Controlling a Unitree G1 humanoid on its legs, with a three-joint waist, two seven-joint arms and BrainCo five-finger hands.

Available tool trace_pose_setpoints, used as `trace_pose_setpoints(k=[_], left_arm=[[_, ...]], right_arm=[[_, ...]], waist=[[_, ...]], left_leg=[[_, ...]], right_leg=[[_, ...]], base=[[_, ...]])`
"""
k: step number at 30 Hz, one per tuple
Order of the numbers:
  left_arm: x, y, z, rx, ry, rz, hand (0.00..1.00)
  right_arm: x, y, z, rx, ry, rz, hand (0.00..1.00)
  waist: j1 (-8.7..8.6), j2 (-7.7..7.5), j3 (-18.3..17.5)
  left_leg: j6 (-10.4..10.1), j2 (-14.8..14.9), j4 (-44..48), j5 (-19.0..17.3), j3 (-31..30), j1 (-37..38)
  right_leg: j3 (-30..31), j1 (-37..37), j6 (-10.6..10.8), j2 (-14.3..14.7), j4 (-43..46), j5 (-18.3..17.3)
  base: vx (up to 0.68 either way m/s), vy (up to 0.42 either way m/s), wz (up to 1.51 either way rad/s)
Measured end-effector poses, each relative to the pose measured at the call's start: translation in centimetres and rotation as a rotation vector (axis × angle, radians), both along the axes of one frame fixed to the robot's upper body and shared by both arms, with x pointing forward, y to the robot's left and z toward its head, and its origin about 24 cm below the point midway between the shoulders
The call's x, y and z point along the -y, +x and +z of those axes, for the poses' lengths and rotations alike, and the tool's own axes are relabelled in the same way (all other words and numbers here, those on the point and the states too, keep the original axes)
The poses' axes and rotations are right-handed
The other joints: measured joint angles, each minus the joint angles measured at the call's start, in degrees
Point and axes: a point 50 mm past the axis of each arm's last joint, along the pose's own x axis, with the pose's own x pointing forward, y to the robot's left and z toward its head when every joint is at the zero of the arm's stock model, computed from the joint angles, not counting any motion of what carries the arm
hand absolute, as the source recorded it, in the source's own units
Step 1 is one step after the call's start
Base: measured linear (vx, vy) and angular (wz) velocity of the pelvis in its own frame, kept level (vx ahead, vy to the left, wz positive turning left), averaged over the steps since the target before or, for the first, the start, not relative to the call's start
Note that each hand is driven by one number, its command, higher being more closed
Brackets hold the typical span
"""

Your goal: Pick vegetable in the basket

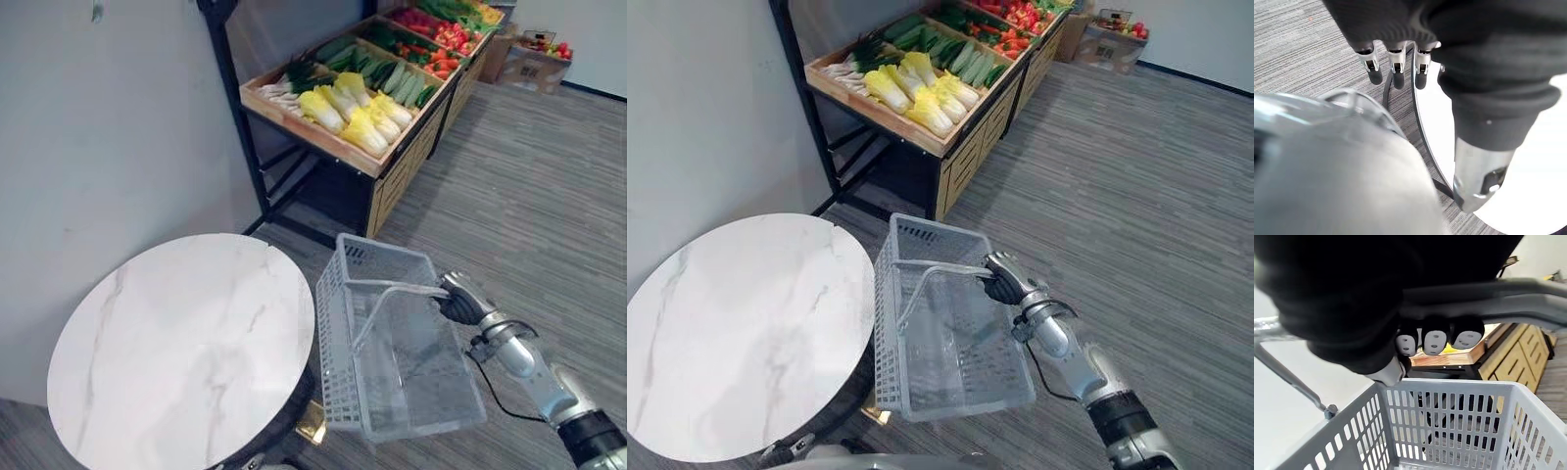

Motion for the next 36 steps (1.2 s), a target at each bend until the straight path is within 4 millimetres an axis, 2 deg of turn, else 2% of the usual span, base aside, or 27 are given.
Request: trace_pose_setpoints(k=[1,2,3,5,6,7,10,11,15,21,26,28,31,32,35,36], left_arm=[[0.4,-0.3,-0.1,0.004,-0.009,0.008,0.0],[0.8,-0.6,-0.2,0.002,-0.016,0.005,0.0],[1.3,-0.9,-0.2,-0.001,-0.029,-0.01,0.0],[1.4,-1.9,-0.3,-0.025,-0.032,-0.002,0.0],[1.4,-1.8,-0.3,-0.022,-0.033,0.002,0.0],[1.5,-1.3,-0.3,-0.009,-0.036,-0.008,0.0],[1.3,-0.7,-0.2,0.003,-0.026,-0.025,0.0],[1.2,-0.3,-0.2,0.009,-0.023,-0.041,0.0],[1.1,0.1,-0.1,0.008,-0.009,-0.066,0.0],[1.3,-0.2,-0.2,0.0,-0.011,-0.075,0.0],[1.1,0.0,-0.1,0.005,-0.008,-0.073,0.0],[1.0,0.3,-0.1,0.011,-0.004,-0.074,0.0],[0.7,1.0,0.0,0.014,0.014,-0.112,0.0],[0.5,1.3,0.1,0.019,0.028,-0.126,0.0],[-0.4,2.2,0.6,0.04,0.069,-0.157,0.0],[-0.7,3.2,0.9,0.071,0.079,-0.163,0.0]], right_arm=[[0.1,0.0,-0.1,-0.021,0.008,0.003,1.0],[0.1,-0.1,-0.2,-0.034,0.017,0.006,1.0],[0.1,0.1,0.0,-0.053,0.05,0.013,1.0],[0.0,0.0,-0.7,-0.1,0.109,0.005,1.0],[0.0,-0.2,-1.1,-0.116,0.12,-0.003,1.0],[0.3,-0.9,-2.3,-0.161,0.136,-0.031,1.0],[1.4,-2.8,-5.4,-0.271,0.135,-0.141,1.0],[2.1,-2.9,-5.6,-0.254,0.126,-0.198,1.0],[4.1,-4.5,-7.6,-0.307,0.187,-0.374,1.0],[5.7,-6.3,-8.4,-0.337,0.284,-0.501,1.0],[6.5,-7.2,-9.6,-0.369,0.319,-0.597,1.0],[6.4,-7.4,-9.9,-0.367,0.331,-0.622,1.0],[5.9,-6.9,-10.0,-0.348,0.354,-0.64,1.0],[5.7,-6.6,-9.8,-0.332,0.363,-0.644,1.0],[5.3,-6.6,-10.0,-0.317,0.381,-0.662,1.0],[5.1,-6.8,-10.2,-0.322,0.391,-0.67,1.0]], waist=[[0.29,0.43,0.0],[0.67,0.09,0.3],[1.68,1.67,0.3],[1.19,2.67,0.3],[0.93,3.0,0.1],[0.66,2.59,0.4],[-0.84,2.4,0.5],[-1.2,2.42,0.5],[-1.38,1.85,0.4],[-1.96,2.51,-0.2],[-2.05,2.0,-0.3],[-1.73,1.45,0.0],[-1.51,1.27,0.3],[-1.78,0.28,0.9],[-2.22,-0.84,2.0],[-2.3,-1.25,2.4]], left_leg=[[-0.3,-1.2,1.2,1.2,-8.7,-1.5],[-1.5,-3.0,0.8,0.4,-14.5,-2.6],[-4.4,-8.0,-3.4,-1.5,-27.6,-2.3],[-5.7,-11.1,-11.0,-2.2,-36.8,1.1],[-5.8,-11.6,-12.6,-2.1,-38.8,1.8],[-5.9,-12.3,-13.1,-2.2,-39.8,1.9],[-8.1,-12.1,-13.5,-4.1,-38.1,2.2],[-8.5,-12.1,-14.7,-4.8,-37.5,2.2],[-8.5,-12.8,-17.1,-5.1,-36.4,3.0],[-8.6,-12.9,-18.6,-4.8,-33.8,4.7],[-8.7,-12.8,-19.0,-4.9,-32.4,5.5],[-8.6,-12.7,-18.2,-5.7,-32.1,5.0],[-7.2,-12.6,-14.6,-8.8,-31.8,3.5],[-6.8,-12.8,-13.9,-9.5,-30.9,4.4],[-5.6,-13.0,-13.1,-10.4,-30.4,7.4],[-5.3,-12.9,-13.0,-10.6,-30.5,8.0]], right_leg=[[2.9,-0.8,0.0,0.0,0.4,0.0],[5.4,-2.0,-0.1,-0.2,0.8,0.0],[11.7,-5.7,-0.3,-0.3,2.2,0.5],[18.0,-10.1,-0.2,1.1,3.5,1.6],[19.5,-11.4,0.0,1.5,3.7,2.1],[22.7,-12.9,0.5,1.8,2.3,3.7],[24.7,-13.0,1.3,1.9,-1.2,5.7],[24.8,-13.4,1.3,1.9,-2.6,6.9],[25.5,-13.2,2.3,1.5,-5.3,10.2],[27.9,-12.8,2.5,1.8,-8.1,12.3],[29.2,-13.1,2.5,2.3,-8.0,12.8],[29.0,-15.3,1.9,2.6,-4.7,12.4],[24.4,-21.5,-0.6,2.6,6.9,10.7],[22.6,-23.4,-1.1,1.8,11.9,10.4],[21.2,-24.0,-1.1,-0.2,17.0,10.4],[20.7,-24.6,-1.6,-0.7,16.8,9.3]], base=[[-0.15,-0.091,-1.22],[-0.08,0.037,-1.86],[-0.07,0.129,-1.92],[-0.05,0.149,-1.81],[-0.04,0.038,-1.6],[-0.06,0.036,-1.21],[-0.1,0.1,-0.61],[-0.11,0.129,-0.26],[-0.1,0.085,-0.1],[-0.03,0.01,-0.25],[0.01,0.007,-0.17],[-0.01,0.018,-0.21],[-0.06,-0.003,-0.38],[-0.12,0.011,-0.41],[-0.08,0.03,-0.16],[-0.07,0.04,0.02]])
